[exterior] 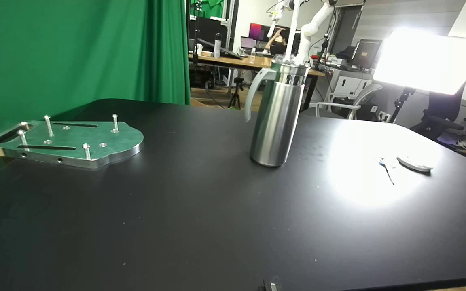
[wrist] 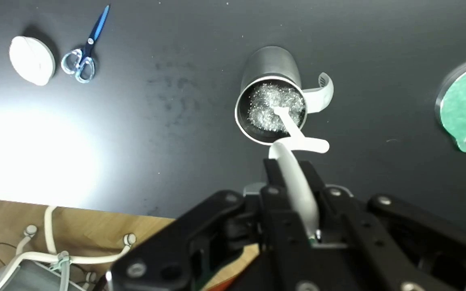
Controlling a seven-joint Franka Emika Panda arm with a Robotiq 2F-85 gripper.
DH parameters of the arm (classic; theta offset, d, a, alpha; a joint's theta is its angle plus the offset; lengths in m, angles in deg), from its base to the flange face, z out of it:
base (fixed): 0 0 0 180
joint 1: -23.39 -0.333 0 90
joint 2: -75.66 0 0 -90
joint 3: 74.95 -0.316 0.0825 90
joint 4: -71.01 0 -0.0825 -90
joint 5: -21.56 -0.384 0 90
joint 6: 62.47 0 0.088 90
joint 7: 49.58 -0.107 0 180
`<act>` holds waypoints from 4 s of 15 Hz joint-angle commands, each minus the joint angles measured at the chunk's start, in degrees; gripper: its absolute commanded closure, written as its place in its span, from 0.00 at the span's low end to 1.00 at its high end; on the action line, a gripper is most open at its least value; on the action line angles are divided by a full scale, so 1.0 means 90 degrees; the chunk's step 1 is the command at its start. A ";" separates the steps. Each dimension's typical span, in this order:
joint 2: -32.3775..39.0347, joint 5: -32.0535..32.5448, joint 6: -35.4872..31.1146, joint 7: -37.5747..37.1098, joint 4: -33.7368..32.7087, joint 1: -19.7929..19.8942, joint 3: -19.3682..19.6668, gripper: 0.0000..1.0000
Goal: Move the brush inside the silver flask up and down
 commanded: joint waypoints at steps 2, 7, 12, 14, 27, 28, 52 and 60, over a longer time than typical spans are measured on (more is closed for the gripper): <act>0.0202 -0.0019 -0.0059 -0.0061 0.0180 0.0017 -0.0049 0.96; 0.0456 -0.0511 -0.0565 0.0171 0.0448 0.0014 0.0093 0.96; 0.0621 -0.0881 -0.1029 0.0230 0.0698 0.0078 0.0226 0.96; 0.0671 -0.0937 -0.1117 0.0238 0.0751 0.0097 0.0264 0.96; 0.0547 -0.0908 -0.1115 0.0296 0.0739 0.0111 0.0313 0.96; 0.0472 -0.0865 -0.1097 0.0274 0.0718 0.0117 0.0309 0.96; -0.0016 -0.0654 -0.0617 0.0231 0.0615 0.0136 0.0132 0.96; 0.0264 -0.0655 -0.0703 0.0205 0.0746 0.0138 0.0163 0.96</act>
